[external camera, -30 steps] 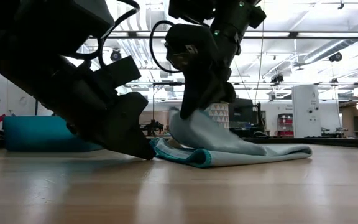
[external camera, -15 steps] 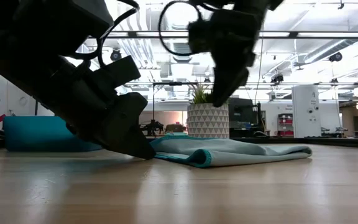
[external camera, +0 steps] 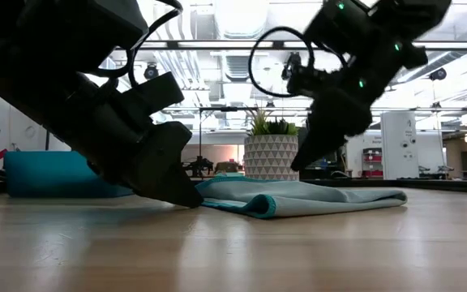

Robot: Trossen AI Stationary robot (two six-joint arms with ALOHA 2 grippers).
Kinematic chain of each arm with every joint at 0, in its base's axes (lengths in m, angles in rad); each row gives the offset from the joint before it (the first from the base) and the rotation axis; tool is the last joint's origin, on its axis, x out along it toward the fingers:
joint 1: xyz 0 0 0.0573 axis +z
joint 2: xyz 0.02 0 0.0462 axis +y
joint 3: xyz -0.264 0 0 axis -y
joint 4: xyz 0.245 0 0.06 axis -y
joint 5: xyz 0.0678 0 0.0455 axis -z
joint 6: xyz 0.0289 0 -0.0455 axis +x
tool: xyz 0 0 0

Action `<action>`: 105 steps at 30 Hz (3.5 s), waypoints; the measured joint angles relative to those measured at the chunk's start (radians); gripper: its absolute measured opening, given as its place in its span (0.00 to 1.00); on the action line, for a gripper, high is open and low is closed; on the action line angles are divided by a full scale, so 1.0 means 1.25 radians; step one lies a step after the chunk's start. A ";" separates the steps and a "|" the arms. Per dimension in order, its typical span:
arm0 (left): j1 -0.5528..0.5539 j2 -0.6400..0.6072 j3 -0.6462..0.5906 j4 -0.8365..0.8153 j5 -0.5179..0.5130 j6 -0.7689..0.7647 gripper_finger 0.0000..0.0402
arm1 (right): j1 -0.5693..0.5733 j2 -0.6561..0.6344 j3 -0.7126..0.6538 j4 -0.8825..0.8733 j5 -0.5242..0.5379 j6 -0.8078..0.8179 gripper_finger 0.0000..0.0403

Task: Fold microfiber towels
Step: Fold the blue towel

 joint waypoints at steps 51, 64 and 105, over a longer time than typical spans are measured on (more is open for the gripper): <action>-0.002 -0.205 0.029 0.000 0.015 0.252 0.43 | 0.018 0.066 -0.002 0.119 0.008 -0.150 0.02; 0.000 -0.205 0.029 0.000 0.015 0.252 0.43 | 0.018 0.081 -0.009 0.127 0.009 -0.143 0.02; 0.002 -0.205 0.028 0.023 0.015 0.251 0.43 | 0.207 0.154 0.070 0.297 0.031 -0.097 0.02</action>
